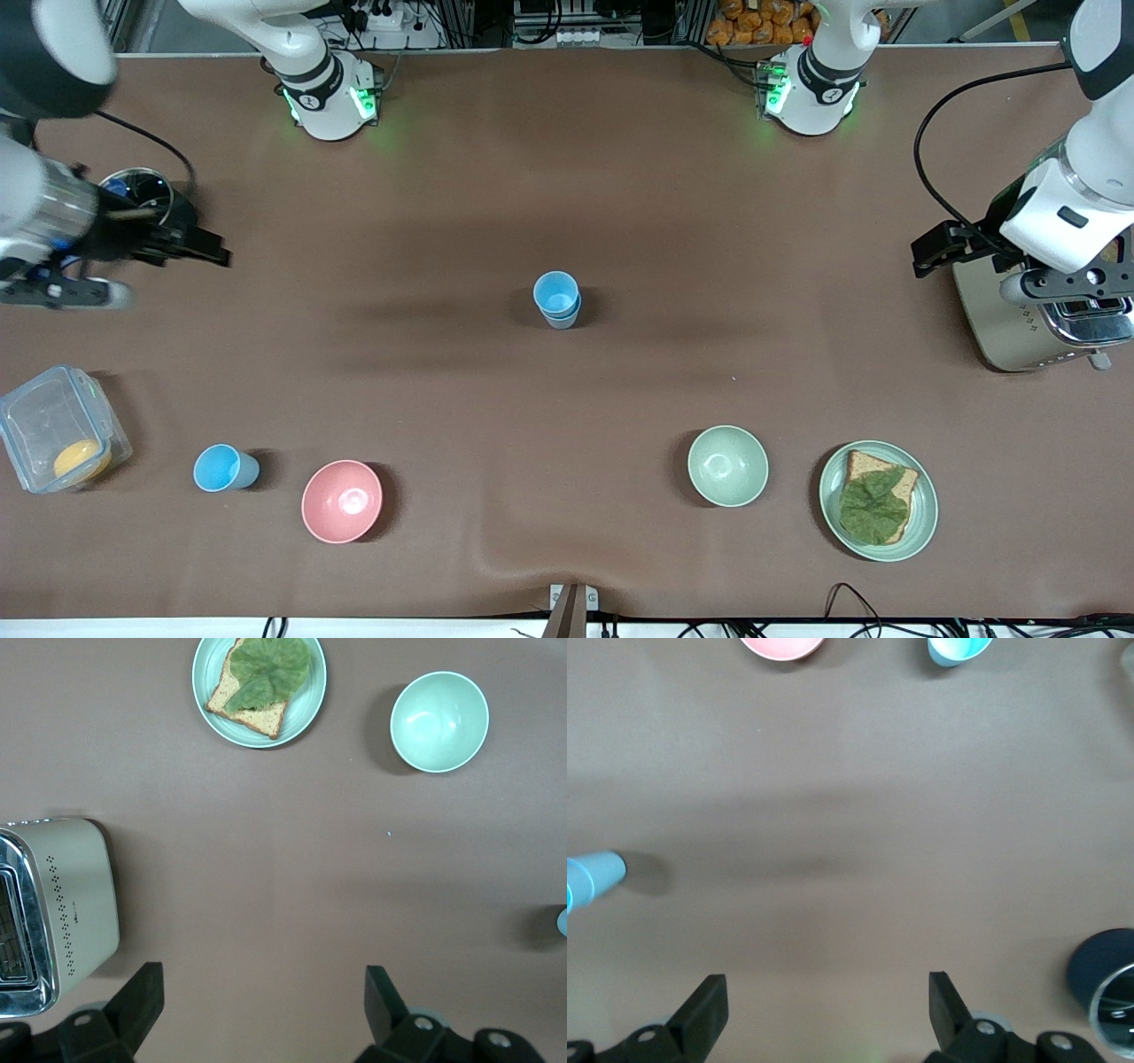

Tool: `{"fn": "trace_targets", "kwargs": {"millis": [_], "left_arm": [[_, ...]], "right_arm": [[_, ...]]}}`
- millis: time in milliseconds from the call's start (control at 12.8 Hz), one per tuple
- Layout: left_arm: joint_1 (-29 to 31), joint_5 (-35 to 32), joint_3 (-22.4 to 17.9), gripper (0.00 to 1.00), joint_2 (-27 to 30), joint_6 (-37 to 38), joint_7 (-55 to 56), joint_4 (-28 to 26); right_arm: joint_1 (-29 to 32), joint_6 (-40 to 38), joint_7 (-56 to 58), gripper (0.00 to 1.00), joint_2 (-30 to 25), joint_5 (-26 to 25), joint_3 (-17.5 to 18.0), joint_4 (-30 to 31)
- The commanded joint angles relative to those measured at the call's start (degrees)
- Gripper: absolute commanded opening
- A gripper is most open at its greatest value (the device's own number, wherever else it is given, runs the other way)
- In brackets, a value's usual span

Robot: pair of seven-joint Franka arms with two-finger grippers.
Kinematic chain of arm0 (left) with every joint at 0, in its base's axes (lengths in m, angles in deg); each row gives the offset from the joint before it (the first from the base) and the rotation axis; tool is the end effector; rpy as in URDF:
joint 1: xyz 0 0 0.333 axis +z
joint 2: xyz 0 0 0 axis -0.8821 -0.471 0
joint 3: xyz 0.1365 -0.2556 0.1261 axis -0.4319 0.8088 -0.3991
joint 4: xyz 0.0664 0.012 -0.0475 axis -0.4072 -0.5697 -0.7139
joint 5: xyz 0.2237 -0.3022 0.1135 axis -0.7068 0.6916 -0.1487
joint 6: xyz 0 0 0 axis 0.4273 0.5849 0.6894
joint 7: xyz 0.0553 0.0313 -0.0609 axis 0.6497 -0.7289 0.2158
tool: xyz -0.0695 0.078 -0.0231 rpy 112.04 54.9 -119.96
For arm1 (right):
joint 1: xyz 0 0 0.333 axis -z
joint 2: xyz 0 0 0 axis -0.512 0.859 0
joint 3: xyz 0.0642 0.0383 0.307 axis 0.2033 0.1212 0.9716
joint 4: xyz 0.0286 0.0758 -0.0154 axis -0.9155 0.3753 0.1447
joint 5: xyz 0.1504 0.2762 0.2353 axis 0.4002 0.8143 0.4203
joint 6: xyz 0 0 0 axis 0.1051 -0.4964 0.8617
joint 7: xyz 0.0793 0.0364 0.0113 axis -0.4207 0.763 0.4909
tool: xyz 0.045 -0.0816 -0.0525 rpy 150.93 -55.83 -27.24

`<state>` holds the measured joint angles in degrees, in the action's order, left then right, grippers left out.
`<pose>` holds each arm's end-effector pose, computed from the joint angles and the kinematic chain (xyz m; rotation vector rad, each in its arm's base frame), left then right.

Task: Stack blue cups with both arms

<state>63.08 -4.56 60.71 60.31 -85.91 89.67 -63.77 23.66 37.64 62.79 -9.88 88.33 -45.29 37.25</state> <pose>0.5840 -0.0763 0.5968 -3.1114 -0.0879 0.0180 0.5640 0.0125 0.5736 -3.0126 0.0268 0.2262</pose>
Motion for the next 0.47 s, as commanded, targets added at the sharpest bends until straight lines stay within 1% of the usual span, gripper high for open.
{"fn": "trace_targets", "kwargs": {"millis": [0, 234, 389], "left_arm": [[0.3, 0.9, 0.0, 1.00, 0.5, 0.9, -1.1, 0.5], [0.6, 1.0, -0.2, 1.00, 0.8, 0.9, -1.1, 0.5], [0.7, 1.2, -0.4, 1.00, 0.8, 0.9, -1.1, 0.6]], "right_arm": [[4.6, -2.6, 3.6, 1.00, -5.8, -1.2, 3.0, 0.6], [7.7, -3.7, 2.9, 1.00, -7.7, -1.3, 5.5, 0.6], [8.5, -3.7, 2.9, 1.00, -7.7, -1.3, 5.6, 0.6]]}}
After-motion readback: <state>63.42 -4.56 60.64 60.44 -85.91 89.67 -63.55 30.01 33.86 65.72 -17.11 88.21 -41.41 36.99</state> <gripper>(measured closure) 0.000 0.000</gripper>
